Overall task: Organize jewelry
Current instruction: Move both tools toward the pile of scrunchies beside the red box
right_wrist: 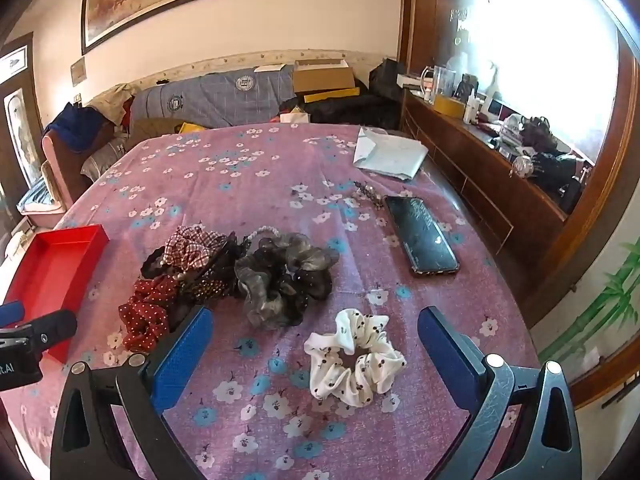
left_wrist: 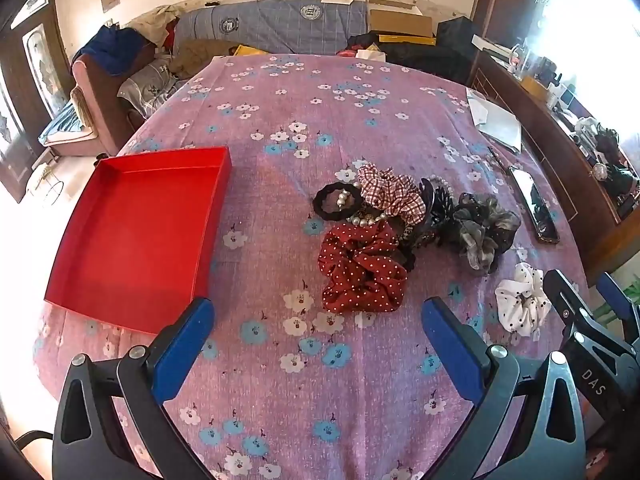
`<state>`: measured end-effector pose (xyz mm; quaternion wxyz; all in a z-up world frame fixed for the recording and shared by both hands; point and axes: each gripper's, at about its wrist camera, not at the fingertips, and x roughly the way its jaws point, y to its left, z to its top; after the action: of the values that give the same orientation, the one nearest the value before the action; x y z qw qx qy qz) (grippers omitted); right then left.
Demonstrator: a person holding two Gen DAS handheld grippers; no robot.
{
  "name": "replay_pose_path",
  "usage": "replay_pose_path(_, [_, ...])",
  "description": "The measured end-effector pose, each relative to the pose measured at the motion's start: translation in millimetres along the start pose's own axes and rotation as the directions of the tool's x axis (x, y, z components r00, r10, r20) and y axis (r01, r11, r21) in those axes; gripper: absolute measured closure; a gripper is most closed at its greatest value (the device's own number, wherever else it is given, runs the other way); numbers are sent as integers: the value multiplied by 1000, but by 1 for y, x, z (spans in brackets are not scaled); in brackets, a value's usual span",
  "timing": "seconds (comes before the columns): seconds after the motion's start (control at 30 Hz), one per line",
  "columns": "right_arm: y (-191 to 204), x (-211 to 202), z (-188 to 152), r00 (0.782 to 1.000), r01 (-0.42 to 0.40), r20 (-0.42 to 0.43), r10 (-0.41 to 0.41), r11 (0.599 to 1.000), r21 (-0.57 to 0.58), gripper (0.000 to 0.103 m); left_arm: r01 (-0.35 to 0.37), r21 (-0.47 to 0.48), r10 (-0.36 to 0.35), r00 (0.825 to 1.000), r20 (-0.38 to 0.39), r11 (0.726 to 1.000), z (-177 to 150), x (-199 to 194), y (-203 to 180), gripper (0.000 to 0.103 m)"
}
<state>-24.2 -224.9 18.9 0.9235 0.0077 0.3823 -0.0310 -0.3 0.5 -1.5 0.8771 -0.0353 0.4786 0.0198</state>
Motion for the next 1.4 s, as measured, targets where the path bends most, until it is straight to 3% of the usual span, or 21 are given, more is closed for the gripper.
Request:
replay_pose_path(0.13, [0,4,-3,1000,-13,-22,13,1000,-4,0,-12,-8,12,1000,-7,1000,0,2,7,0])
replay_pose_path(0.33, [-10,13,-5,998,-11,-61,12,1000,12,0,-91,-34,93,994,63,995,9,-2,35,0])
replay_pose_path(0.47, [-17,22,-7,995,-21,-97,25,999,38,1,-101,-60,105,993,60,993,13,-1,55,3])
replay_pose_path(0.6, [-21,31,-8,991,-29,-129,35,998,53,5,-129,-2,129,991,-43,992,16,5,54,17])
replay_pose_path(0.77, [-22,41,-9,985,-36,-164,45,998,60,9,-97,9,97,992,-79,995,13,16,42,17])
replay_pose_path(0.9, [-12,38,-1,984,-63,-165,69,997,38,12,-85,-23,84,995,-52,996,18,2,40,17])
replay_pose_path(1.03, [12,36,12,979,-104,-179,100,995,-11,12,-108,-106,106,994,-26,988,28,-40,53,17])
replay_pose_path(1.13, [55,41,22,969,-168,-204,141,979,-119,12,-186,-181,194,981,24,966,23,-85,79,17])
replay_pose_path(1.2, [98,44,30,957,-234,-223,184,946,-225,12,-274,-228,290,957,35,934,10,-106,100,17])
replay_pose_path(1.27, [133,44,35,946,-298,-220,239,908,-293,12,-344,-308,361,933,-3,887,-7,-119,128,17])
replay_pose_path(1.33, [168,40,38,931,-355,-214,296,871,-340,12,-368,-388,389,921,-26,845,-23,-124,150,17])
replay_pose_path(1.4, [194,38,38,907,-415,-239,348,838,-353,12,-356,-460,378,925,-48,813,-32,-122,169,17])
